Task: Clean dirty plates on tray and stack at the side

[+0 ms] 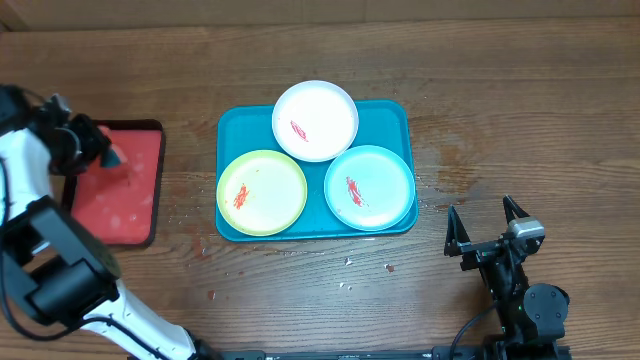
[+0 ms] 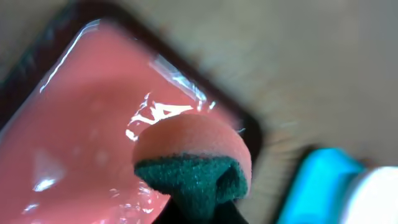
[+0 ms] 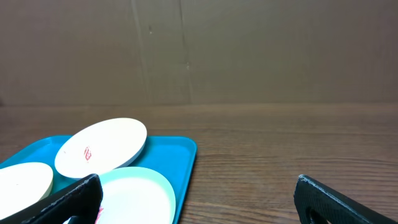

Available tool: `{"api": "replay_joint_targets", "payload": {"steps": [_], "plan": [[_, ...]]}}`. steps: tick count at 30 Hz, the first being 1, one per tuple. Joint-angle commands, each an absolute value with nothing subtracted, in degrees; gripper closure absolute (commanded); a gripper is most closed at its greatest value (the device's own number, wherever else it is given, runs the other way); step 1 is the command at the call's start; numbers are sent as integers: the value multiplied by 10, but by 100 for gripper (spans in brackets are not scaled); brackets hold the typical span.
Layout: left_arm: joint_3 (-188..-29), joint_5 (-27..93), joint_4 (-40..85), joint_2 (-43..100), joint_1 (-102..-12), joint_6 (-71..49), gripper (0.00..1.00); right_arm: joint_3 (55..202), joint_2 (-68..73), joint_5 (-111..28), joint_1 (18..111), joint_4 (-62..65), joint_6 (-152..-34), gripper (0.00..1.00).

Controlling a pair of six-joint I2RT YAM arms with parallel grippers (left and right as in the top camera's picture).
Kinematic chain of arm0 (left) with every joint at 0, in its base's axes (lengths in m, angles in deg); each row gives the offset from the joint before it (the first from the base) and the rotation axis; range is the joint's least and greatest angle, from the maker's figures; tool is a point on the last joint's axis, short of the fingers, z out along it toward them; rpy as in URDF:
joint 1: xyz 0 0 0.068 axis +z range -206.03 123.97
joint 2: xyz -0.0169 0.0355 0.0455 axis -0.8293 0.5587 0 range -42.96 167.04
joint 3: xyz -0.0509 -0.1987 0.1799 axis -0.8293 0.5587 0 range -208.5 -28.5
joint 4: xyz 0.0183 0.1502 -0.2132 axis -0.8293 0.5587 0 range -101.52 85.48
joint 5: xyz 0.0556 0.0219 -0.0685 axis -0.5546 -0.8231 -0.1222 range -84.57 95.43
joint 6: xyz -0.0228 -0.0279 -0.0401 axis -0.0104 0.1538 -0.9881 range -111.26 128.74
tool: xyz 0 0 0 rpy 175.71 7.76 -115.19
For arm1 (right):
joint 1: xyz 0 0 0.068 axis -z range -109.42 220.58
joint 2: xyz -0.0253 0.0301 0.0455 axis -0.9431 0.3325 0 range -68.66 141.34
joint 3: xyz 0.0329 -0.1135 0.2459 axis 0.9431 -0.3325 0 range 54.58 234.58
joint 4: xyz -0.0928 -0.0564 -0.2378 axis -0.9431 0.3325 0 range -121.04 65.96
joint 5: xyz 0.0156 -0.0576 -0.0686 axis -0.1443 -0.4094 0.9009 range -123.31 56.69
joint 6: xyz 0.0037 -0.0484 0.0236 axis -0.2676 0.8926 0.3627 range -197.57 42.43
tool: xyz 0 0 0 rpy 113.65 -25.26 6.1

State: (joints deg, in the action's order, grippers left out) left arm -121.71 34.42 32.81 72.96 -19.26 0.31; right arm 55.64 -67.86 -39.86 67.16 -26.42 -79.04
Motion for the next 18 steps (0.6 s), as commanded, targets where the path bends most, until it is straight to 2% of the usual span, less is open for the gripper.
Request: {"api": "replay_joint_targets", "payload": {"steps": [1, 6, 11, 16, 18], "plan": [[-1240, 599, 308, 706, -141, -11, 96, 550, -685, -391, 673, -267, -790, 0], [-1240, 719, 319, 706, -101, -6, 96, 550, -685, -392, 673, -267, -790, 0], [-1240, 773, 320, 706, -99, -7, 96, 550, -685, -391, 673, -267, -790, 0], [-1238, 756, 329, 706, -99, 0, 96, 550, -685, -392, 673, -267, -790, 0], [-1236, 691, 338, 706, -99, 30, 96, 550, -685, -392, 673, -267, -790, 0]]}}
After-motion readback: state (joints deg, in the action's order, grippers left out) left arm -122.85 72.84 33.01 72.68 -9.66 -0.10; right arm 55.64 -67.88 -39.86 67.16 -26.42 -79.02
